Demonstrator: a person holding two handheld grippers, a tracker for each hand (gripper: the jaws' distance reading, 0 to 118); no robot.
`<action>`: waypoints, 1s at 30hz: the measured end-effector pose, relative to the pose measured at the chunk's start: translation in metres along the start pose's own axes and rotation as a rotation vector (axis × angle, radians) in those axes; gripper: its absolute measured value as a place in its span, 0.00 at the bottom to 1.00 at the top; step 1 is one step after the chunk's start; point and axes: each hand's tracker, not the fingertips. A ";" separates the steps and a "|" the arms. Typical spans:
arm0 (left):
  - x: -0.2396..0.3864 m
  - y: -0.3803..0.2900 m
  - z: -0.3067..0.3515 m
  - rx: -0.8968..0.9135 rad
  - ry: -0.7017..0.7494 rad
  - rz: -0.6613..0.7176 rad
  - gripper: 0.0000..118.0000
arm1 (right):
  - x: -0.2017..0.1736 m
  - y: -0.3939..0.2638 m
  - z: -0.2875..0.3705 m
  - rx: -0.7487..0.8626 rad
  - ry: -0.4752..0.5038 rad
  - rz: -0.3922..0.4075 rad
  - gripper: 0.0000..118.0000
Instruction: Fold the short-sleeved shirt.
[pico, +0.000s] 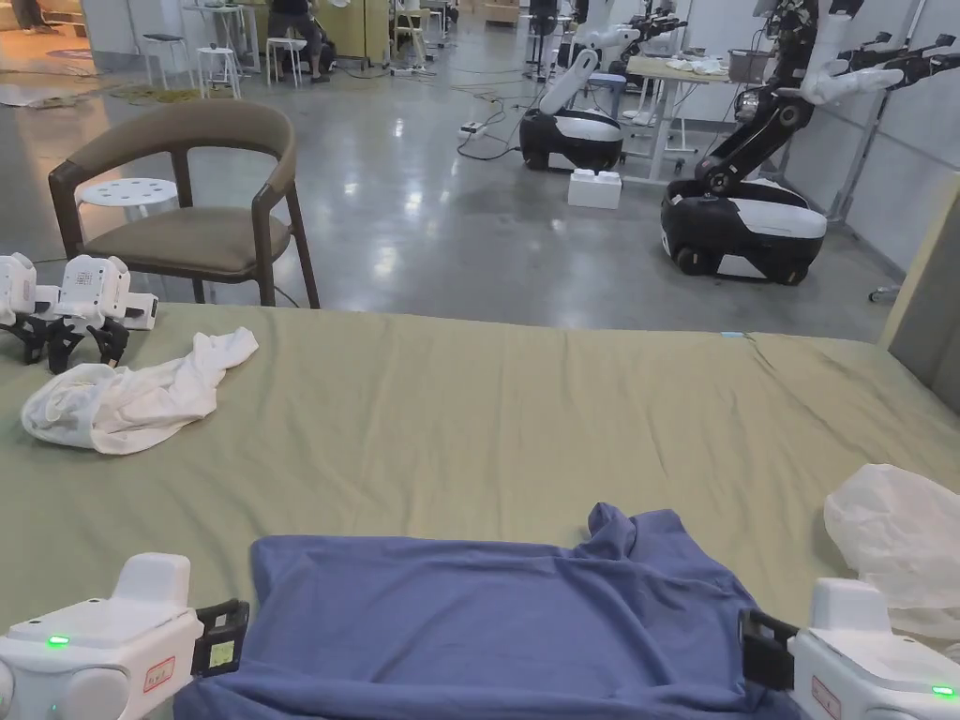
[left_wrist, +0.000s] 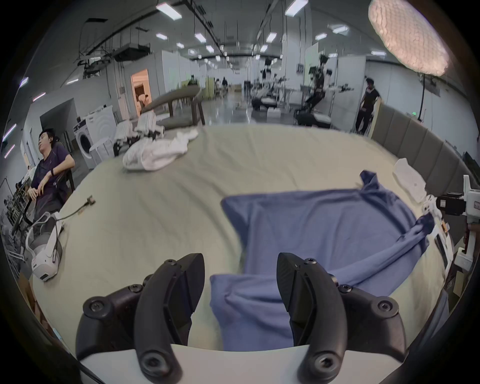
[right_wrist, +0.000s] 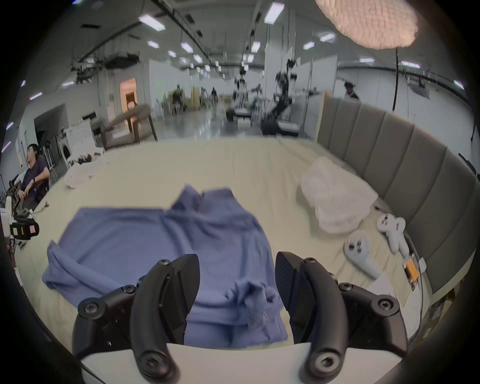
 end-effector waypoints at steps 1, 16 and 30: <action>0.005 0.003 0.009 0.043 0.007 0.009 0.51 | -0.005 0.005 0.009 0.053 -0.002 -0.004 0.55; 0.045 0.007 0.105 0.488 0.076 0.002 0.00 | -0.069 0.027 0.103 0.528 -0.019 -0.045 0.00; -0.026 -0.078 0.036 -0.156 0.006 0.092 0.15 | -0.065 0.000 0.094 0.412 0.047 -0.002 0.00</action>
